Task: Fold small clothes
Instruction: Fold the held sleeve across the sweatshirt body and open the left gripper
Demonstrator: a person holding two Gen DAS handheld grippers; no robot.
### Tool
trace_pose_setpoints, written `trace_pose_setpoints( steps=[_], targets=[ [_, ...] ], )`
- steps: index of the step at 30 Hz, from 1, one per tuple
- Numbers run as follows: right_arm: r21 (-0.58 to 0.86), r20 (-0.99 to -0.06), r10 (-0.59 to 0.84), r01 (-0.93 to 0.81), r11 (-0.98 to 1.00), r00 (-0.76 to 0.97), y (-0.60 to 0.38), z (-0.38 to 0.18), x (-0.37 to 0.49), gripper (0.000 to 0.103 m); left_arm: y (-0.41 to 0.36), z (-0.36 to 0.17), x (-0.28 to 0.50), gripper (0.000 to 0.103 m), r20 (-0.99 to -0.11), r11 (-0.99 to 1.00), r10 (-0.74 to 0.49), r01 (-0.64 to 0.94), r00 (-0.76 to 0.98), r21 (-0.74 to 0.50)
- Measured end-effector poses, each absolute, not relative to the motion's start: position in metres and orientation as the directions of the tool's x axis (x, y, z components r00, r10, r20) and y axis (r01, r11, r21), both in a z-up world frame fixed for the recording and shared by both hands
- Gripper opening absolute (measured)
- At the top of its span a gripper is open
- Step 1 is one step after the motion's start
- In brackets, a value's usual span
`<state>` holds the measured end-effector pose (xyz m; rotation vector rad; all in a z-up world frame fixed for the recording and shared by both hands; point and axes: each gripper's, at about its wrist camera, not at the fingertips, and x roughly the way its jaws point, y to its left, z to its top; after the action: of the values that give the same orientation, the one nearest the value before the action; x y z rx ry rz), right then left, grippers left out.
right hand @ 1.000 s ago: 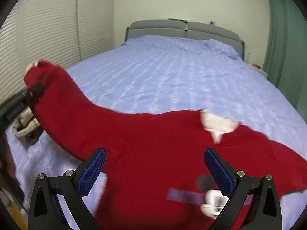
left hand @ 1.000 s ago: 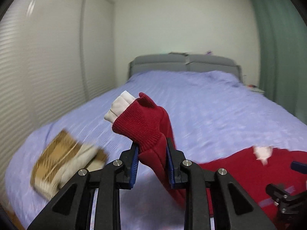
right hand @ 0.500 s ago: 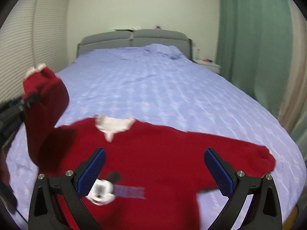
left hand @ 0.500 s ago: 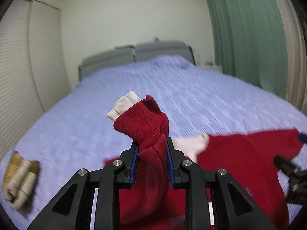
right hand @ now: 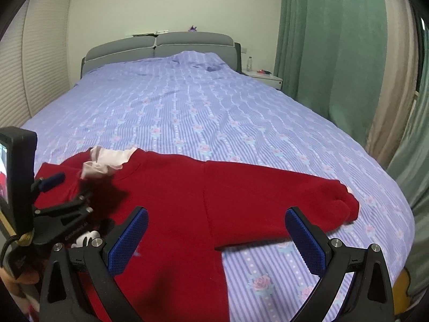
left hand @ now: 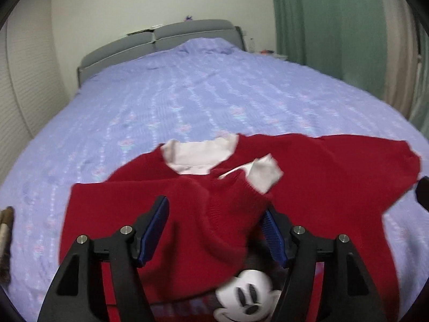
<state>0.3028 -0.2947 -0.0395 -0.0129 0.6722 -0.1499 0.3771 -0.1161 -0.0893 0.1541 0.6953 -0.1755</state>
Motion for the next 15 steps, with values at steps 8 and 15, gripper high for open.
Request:
trace_pose_setpoints(
  steps=[8,15],
  targets=[
    [-0.035,-0.629,-0.145,0.158,0.987,0.764,-0.308,-0.04,0.288,0.102,-0.112,-0.06,0.357,0.083,-0.626,0.946,-0.304,0.306,0.718,-0.108],
    [-0.002,-0.625,-0.134,0.169,0.986,0.77,-0.322,-0.038,0.275,0.102,-0.117,-0.035,0.331,0.083,-0.644,0.982,-0.161,0.189,0.748,-0.027]
  ],
)
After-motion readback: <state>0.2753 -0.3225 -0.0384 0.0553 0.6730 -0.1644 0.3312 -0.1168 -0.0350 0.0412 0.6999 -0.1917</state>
